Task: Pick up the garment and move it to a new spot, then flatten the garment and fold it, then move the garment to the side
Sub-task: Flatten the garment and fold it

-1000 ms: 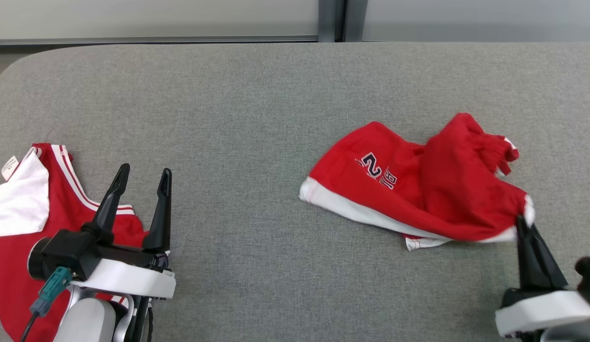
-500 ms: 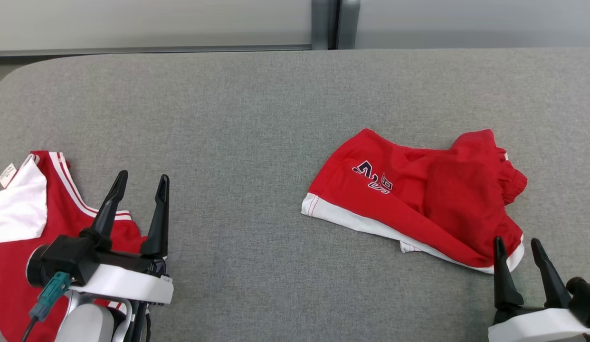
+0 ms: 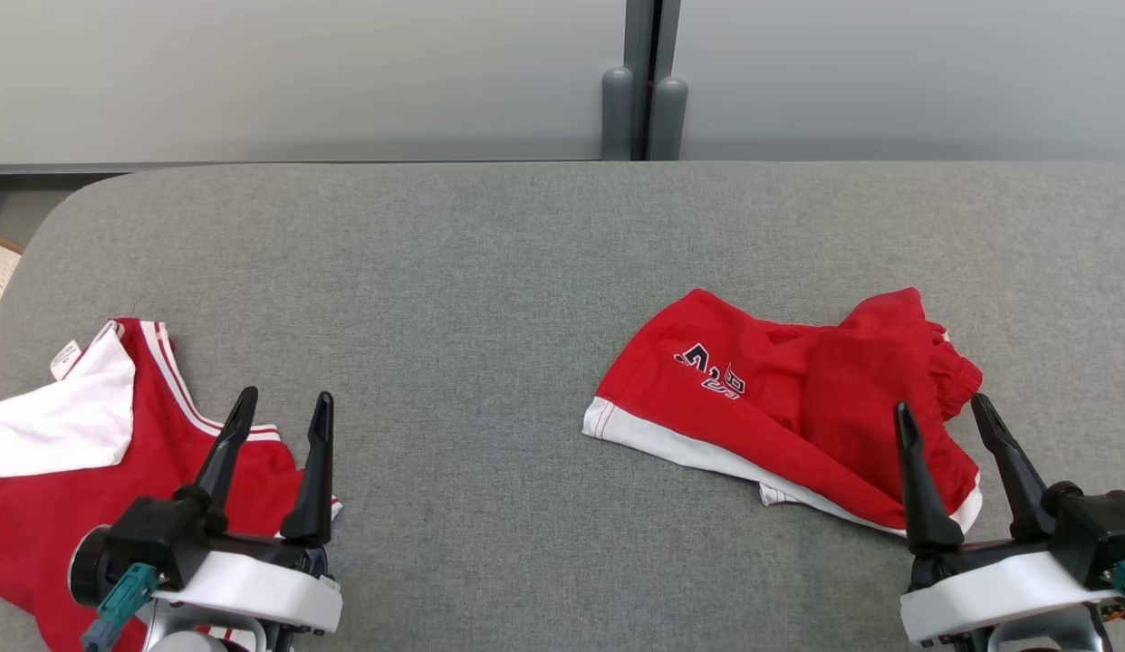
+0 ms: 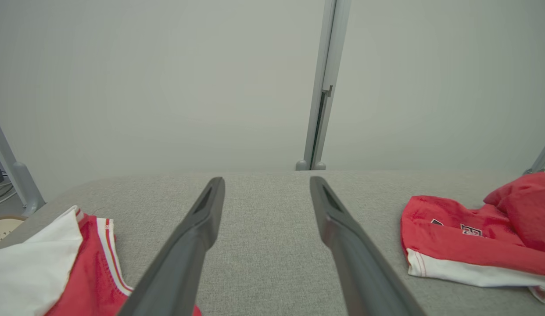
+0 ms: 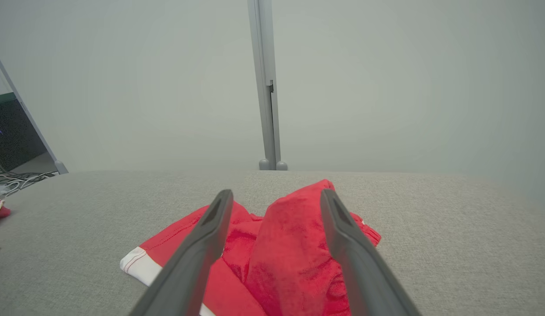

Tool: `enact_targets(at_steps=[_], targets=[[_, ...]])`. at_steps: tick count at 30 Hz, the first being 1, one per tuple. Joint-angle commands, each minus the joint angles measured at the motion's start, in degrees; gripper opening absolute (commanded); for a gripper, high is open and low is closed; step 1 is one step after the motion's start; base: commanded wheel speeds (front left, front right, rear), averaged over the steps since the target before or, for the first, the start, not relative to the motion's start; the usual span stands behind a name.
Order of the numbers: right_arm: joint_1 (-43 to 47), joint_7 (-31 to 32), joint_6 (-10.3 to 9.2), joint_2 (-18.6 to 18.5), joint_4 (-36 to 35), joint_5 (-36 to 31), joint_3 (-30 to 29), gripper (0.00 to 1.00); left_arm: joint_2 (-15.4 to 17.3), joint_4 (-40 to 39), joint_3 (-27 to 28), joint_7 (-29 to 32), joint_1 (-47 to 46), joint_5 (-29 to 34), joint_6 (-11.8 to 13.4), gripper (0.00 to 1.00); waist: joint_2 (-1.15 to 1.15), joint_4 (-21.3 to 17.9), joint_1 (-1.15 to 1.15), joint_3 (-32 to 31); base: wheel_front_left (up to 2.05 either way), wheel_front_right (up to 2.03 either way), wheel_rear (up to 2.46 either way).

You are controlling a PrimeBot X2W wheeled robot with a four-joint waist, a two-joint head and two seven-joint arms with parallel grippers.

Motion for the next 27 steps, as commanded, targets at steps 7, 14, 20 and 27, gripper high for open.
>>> enact_targets(at_steps=[7, 14, 20, 27], targets=[[0.9, 0.5, -0.02, -0.2, -2.3, 0.2, 0.8, 1.0, 0.3, -1.3, -0.2, 1.2, 1.9, -0.6, 1.0, 1.0, 0.0, 0.1, 0.0, -0.9, 0.0, 0.0, 0.0], [0.9, 0.6, -0.02, -0.1, -2.7, 0.4, 0.9, 1.0, 0.5, -1.8, -0.5, 1.6, 1.4, -0.6, 1.3, 1.0, 0.0, 0.1, 0.0, -0.7, 0.0, 0.0, 0.0], [0.8, 0.8, -0.02, 0.0, -2.6, 0.9, 1.0, 1.0, -0.2, -1.2, -2.7, 3.7, -0.1, -1.0, 0.0, 1.0, 0.0, -0.2, 0.0, -0.9, 0.0, 0.0, 0.0], [-0.9, 0.5, -0.02, 0.0, -2.4, 1.2, 2.4, 1.0, -3.7, 6.3, -10.5, 9.8, -8.0, -2.3, -3.8, 1.0, 0.0, -3.7, 0.0, 1.7, 0.0, 0.0, 0.0]])
